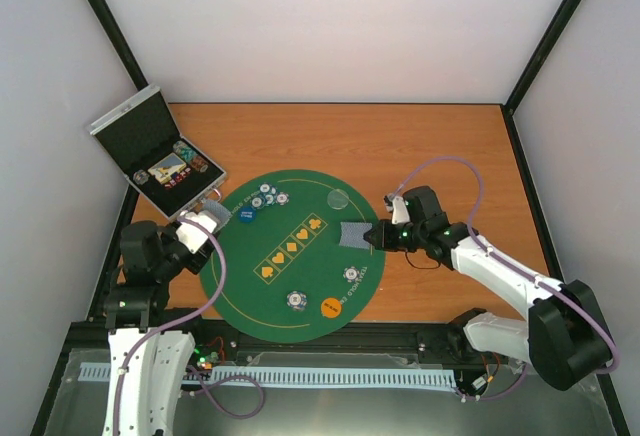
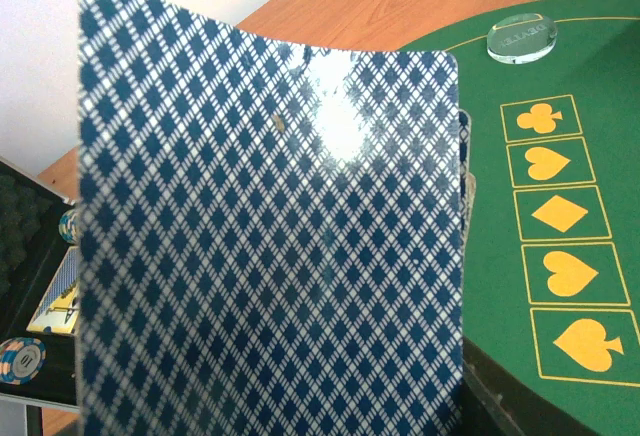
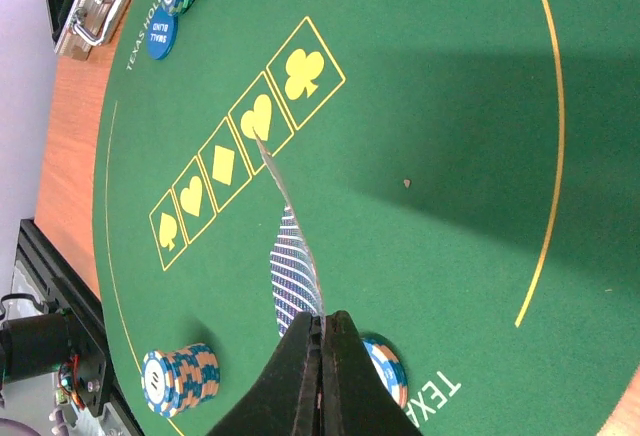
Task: Distribute texas hold em gaming equipment
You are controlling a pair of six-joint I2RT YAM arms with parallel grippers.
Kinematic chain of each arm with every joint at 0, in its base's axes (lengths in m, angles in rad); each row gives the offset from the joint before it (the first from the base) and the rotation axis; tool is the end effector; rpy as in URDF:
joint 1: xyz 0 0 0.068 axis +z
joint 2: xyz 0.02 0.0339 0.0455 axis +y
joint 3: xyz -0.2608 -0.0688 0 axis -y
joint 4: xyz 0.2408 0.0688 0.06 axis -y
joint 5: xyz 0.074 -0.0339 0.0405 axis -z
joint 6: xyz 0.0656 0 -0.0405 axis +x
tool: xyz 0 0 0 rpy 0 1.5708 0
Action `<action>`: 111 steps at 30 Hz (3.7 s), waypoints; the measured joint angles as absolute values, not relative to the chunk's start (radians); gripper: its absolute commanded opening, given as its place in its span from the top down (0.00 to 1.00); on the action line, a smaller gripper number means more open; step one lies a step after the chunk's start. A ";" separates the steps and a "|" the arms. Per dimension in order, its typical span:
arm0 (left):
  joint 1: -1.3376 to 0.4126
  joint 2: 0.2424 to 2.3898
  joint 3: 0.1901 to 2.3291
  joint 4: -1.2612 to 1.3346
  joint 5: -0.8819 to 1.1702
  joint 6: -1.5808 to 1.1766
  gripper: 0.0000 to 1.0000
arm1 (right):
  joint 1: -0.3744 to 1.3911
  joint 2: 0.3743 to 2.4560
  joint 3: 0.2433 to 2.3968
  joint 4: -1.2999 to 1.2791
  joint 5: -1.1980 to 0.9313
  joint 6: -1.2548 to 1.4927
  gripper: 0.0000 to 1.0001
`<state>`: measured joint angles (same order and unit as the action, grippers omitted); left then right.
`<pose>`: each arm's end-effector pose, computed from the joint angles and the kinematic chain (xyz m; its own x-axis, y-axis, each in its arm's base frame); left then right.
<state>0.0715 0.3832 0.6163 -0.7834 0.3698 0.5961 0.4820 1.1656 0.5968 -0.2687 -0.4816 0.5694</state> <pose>0.1152 -0.0155 0.2543 -0.2965 0.5036 -0.8115 0.4920 0.8088 0.3221 0.1993 0.1386 0.1759 -0.9240 0.0558 -0.3782 -0.2225 0.7260 0.6507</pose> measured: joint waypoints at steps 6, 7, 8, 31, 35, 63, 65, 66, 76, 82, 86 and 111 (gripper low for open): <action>0.073 0.385 0.616 -0.782 0.371 0.596 0.51 | 0.482 1.165 0.604 -0.282 -0.478 0.563 0.97; 0.074 0.388 0.616 -0.782 0.371 0.596 0.51 | 0.482 1.165 0.608 -0.286 -0.478 0.562 0.97; 0.074 0.391 0.616 -0.782 0.371 0.596 0.51 | 0.482 1.165 0.615 -0.288 -0.479 0.562 0.97; 0.083 0.397 0.616 -0.782 0.374 0.596 0.51 | 0.482 1.237 0.665 -0.242 -0.486 0.592 0.97; 0.083 0.395 0.616 -0.782 0.374 0.596 0.51 | 0.482 1.237 0.665 -0.242 -0.485 0.593 0.97; 0.084 0.589 0.661 -0.761 0.447 0.600 0.53 | 0.482 1.264 0.595 -0.175 -0.505 0.648 0.97; 0.084 0.590 0.661 -0.752 0.454 0.593 0.53 | 0.482 1.269 0.576 -0.156 -0.507 0.653 0.97; 0.084 0.590 0.660 -0.749 0.456 0.591 0.53 | 0.482 1.274 0.569 -0.149 -0.508 0.655 0.97; 0.084 0.559 0.645 -0.730 0.467 0.554 0.53 | 0.482 1.382 0.553 -0.057 -0.508 0.677 0.97; 0.085 0.546 0.641 -0.725 0.463 0.544 0.53 | 0.482 1.415 0.522 -0.004 -0.503 0.688 0.97; 0.085 0.546 0.637 -0.723 0.460 0.541 0.52 | 0.482 1.426 0.494 0.012 -0.496 0.700 0.97; 0.085 0.539 0.627 -0.717 0.459 0.541 0.52 | 0.482 1.355 0.390 0.064 -0.392 0.786 0.97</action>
<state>0.0853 0.5392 0.6270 -0.7174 0.4595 0.5407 0.4820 1.3552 0.3901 0.0643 -0.3923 0.7860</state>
